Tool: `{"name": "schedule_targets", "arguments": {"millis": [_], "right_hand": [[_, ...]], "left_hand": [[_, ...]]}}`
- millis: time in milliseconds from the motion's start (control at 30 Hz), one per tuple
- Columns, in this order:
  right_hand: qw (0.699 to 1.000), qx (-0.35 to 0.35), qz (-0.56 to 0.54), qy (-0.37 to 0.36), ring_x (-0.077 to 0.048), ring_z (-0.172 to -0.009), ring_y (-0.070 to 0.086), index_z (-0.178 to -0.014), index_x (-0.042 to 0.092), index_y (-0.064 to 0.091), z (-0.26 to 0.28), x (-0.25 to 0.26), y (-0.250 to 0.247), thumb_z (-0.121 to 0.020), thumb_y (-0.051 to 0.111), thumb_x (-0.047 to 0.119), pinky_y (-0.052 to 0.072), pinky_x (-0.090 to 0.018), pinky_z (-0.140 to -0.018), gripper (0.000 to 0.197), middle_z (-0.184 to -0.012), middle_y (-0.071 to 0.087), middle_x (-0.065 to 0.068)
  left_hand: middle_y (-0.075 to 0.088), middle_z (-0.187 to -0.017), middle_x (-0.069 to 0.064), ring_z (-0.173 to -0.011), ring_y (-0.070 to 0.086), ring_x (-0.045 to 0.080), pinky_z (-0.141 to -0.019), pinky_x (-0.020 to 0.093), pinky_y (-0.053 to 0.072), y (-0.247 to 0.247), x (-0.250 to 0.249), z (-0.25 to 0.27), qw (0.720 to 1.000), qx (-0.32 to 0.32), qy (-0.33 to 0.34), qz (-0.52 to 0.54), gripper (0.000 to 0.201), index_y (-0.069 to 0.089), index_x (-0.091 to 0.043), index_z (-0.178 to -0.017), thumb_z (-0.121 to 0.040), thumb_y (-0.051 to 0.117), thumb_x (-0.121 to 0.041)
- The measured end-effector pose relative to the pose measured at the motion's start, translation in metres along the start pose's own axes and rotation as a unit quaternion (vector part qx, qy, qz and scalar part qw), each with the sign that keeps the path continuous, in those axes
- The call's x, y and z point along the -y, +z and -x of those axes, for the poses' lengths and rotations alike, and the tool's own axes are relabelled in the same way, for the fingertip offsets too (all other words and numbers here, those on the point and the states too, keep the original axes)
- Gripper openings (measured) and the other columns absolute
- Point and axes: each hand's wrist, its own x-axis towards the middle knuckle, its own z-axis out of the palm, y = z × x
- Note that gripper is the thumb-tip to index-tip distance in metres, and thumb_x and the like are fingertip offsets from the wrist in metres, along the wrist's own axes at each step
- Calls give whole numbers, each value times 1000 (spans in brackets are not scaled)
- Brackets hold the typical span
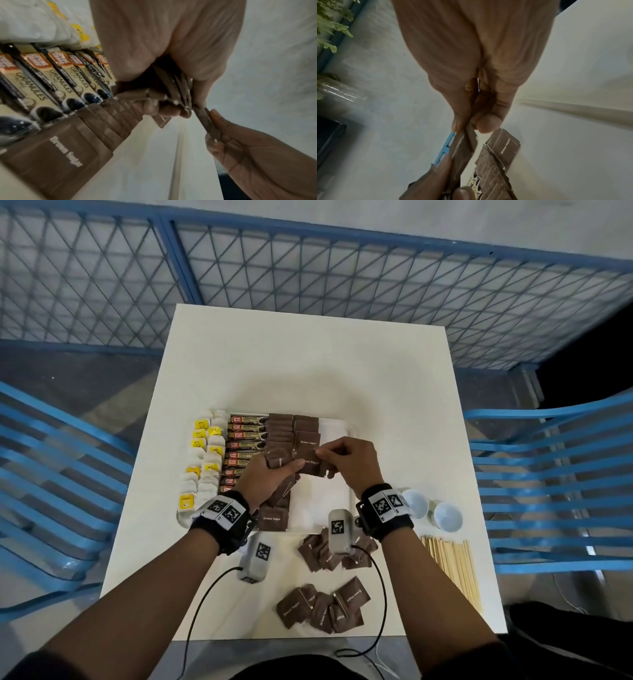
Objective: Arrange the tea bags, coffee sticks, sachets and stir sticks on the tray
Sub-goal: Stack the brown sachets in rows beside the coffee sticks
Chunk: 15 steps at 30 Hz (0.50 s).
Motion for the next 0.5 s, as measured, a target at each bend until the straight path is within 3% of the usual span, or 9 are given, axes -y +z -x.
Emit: {"name": "schedule_targets", "arguments": {"millis": [133, 233, 300, 367, 500], "right_hand": [[998, -40, 39, -12, -13, -46, 61, -81, 10, 75, 3, -3, 8, -80, 84, 18, 50, -20, -51, 12, -69, 73, 0], [996, -82, 35, 14, -13, -49, 65, -82, 11, 70, 4, -10, 13, -77, 86, 32, 54, -21, -52, 27, -72, 73, 0], [997, -57, 21, 45, -15, -57, 69, -93, 11, 69, 5, -13, 16, -78, 85, 40, 58, -26, -55, 36, -77, 74, -2], [998, 2, 6, 67, -19, -64, 71, -103, 9, 69, 5, -16, 20, -81, 83, 35, 60, -34, -58, 38, -80, 76, -6], [994, 52, -28, 96, -22, -67, 70, -112, 5, 66, 0, -19, 28, -82, 83, 20, 57, -35, -61, 38, -86, 75, -14]], "left_hand": [[78, -83, 8, -67, 70, 11, -64, 27, 52, -3, 7, 0, 1000, 0, 1, -16, 13, 77, -10, -99, -91, 76, -22], [78, -83, 8, -74, 73, 23, -69, 35, 57, -5, 13, -2, 1000, -17, 1, -17, 13, 78, -11, -95, -91, 77, -23], [76, -74, 4, -61, 66, 18, -61, 30, 53, -8, 14, -2, 999, -25, 3, -30, 16, 77, -8, -87, -92, 76, -24], [71, -65, 0, -51, 56, 10, -55, 24, 45, -11, 14, -1, 999, -25, 9, -46, 20, 75, -8, -79, -92, 75, -23], [76, -77, 8, -69, 66, 18, -74, 35, 54, -20, 14, -2, 999, -22, 9, -34, 22, 76, -3, -82, -91, 76, -23]]}}
